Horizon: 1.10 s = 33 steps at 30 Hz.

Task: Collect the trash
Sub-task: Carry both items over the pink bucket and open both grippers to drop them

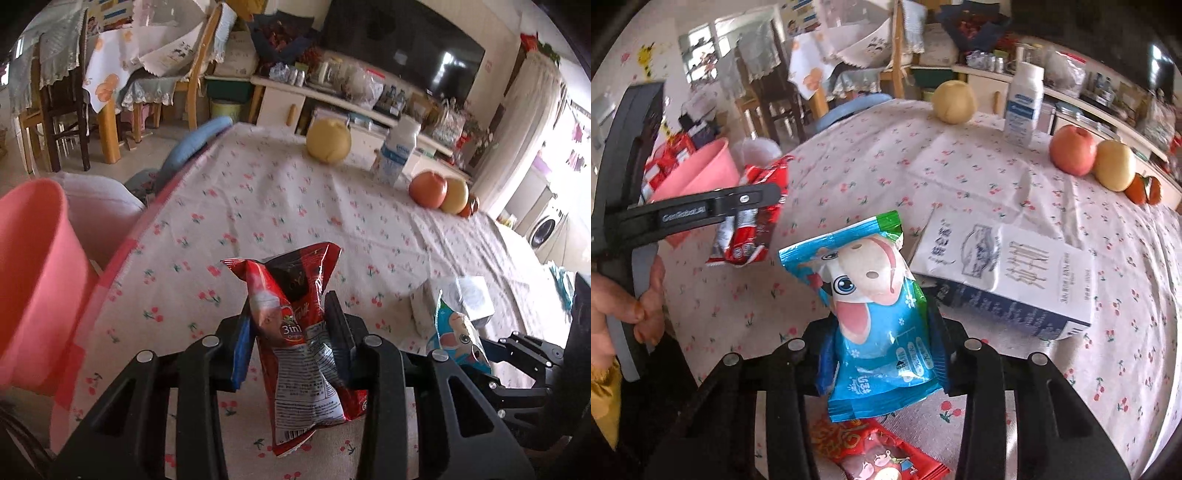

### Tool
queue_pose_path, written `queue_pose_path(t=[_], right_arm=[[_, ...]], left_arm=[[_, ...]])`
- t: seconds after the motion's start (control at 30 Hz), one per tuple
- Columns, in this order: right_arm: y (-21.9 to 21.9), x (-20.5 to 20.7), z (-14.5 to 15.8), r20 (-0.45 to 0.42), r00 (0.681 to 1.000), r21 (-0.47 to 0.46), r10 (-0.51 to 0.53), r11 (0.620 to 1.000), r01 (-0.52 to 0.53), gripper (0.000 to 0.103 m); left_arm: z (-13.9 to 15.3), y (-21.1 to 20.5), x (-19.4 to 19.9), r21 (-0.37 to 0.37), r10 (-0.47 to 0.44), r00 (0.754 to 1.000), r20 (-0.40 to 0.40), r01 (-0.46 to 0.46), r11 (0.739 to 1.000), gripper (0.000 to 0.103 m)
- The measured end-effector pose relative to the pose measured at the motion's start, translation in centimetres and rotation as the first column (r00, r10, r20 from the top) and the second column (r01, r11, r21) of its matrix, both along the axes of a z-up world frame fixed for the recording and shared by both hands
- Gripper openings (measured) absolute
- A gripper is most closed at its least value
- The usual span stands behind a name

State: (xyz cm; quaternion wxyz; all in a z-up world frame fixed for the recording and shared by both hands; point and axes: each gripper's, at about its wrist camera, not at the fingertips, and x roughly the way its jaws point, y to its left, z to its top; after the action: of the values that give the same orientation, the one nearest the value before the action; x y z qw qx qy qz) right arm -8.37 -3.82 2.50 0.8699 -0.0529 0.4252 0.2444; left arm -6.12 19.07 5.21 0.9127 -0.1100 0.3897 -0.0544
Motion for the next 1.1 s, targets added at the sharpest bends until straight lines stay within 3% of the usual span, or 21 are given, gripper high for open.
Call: queue_pose_path(t=[0.27,0.5,0.73,0.9,1.1], right_arm=[[0.8,0.0,2.5,-0.006,0.999,0.065,-0.041,0.997,0.041,0.043],[5.8,-0.2,5.9,-0.007,0.998,0.204,0.059,0.977,-0.056,0.043],[13.7,0.3,8.8,-0.01,0.982,0.314,0.189,0.933,-0.176,0.043],[20.2,1.2,9.8,0.004,0.965,0.36,0.264,0.9,-0.247,0.043],[27.3,2.5,9.9,-0.008,0.946,0.4,0.323,0.868,-0.294,0.043]], left_arm=[[2.6,4.2,-1.2,-0.03,0.09,0.992,0.088,-0.088,0.996,0.038],[4.3,9.6,-2.8,-0.071,0.233,0.96,0.154,-0.224,0.972,0.038],[5.1,15.6,-4.5,-0.081,0.408,0.895,0.182,-0.4,0.913,0.038],[4.8,20.1,-5.4,-0.106,0.529,0.834,0.159,-0.518,0.849,0.037],[4.0,23.4,-5.7,-0.14,0.587,0.799,0.127,-0.572,0.808,0.036]])
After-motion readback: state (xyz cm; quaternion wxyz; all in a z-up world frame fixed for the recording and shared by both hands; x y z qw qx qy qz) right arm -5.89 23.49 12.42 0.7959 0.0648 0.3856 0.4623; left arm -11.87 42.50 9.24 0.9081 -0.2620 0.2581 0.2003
